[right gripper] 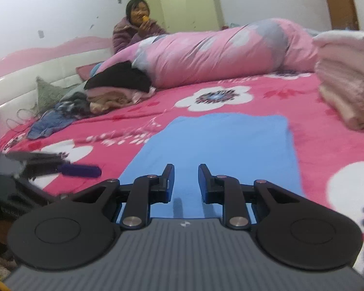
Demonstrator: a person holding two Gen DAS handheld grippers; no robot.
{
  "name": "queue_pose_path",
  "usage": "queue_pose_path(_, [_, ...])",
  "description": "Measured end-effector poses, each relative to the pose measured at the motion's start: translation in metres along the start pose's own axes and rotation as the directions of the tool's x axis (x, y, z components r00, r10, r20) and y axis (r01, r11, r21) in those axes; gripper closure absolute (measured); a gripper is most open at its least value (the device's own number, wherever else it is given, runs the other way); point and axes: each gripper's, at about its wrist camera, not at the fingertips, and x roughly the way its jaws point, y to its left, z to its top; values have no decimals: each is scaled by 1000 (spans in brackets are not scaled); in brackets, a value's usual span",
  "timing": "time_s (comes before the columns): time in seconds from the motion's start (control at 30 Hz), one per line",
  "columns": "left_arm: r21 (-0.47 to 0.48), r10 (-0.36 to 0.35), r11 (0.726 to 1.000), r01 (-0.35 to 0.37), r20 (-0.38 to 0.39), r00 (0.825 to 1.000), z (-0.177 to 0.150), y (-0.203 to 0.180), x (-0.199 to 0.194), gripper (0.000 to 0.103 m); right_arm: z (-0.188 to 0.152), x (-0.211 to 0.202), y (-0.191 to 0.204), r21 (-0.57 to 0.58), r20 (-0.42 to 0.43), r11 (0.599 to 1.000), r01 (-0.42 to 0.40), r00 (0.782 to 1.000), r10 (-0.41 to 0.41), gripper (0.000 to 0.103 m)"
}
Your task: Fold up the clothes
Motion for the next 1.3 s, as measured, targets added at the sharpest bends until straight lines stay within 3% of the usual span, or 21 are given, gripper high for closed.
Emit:
queue_pose_path(0.13, [-28, 33, 999, -33, 3, 999, 3, 13, 0, 27, -13, 8, 16, -76, -86, 993, -86, 993, 79, 81])
queue_pose_path(0.33, [-67, 67, 995, -67, -1, 998, 9, 32, 4, 27, -14, -2, 35, -159, -169, 952, -263, 957, 237, 81])
queue_pose_path(0.5, [-73, 98, 993, -98, 2, 995, 13, 38, 2, 27, 5, 8, 30, -139, -91, 959, -245, 968, 234, 81])
queue_pose_path(0.6, [-63, 105, 992, -105, 0, 994, 16, 37, 4, 27, 2, 25, 32, -121, -106, 955, -273, 960, 261, 81])
queue_pose_path(0.7, [-49, 104, 993, -104, -5, 995, 19, 36, 9, 27, -12, 32, 44, -142, -188, 914, -380, 917, 352, 79])
queue_pose_path(0.8, [-26, 91, 995, -91, -19, 996, 23, 31, 21, 27, -10, 17, 42, -149, -215, 867, -475, 872, 441, 76])
queue_pose_path(0.83, [-17, 87, 996, -87, -20, 996, 25, 29, 25, 27, -6, 11, 37, -148, -211, 861, -486, 867, 452, 76])
queue_pose_path(0.9, [-2, 71, 997, -71, -14, 997, 31, 24, 33, 27, 5, -1, 19, -156, -163, 887, -434, 897, 410, 76])
queue_pose_path(1.03, [26, 44, 999, -43, -14, 999, 42, 14, 50, 27, 23, -10, -28, -99, -56, 964, -248, 968, 244, 76])
queue_pose_path(1.13, [37, 20, 999, -18, -33, 999, 44, 7, 65, 27, 27, -7, -46, -84, -41, 982, -167, 986, 164, 76])
queue_pose_path(1.3, [52, -13, 998, 17, -78, 997, 43, 0, 89, 27, 10, 6, -58, -146, -147, 988, -57, 988, 35, 77])
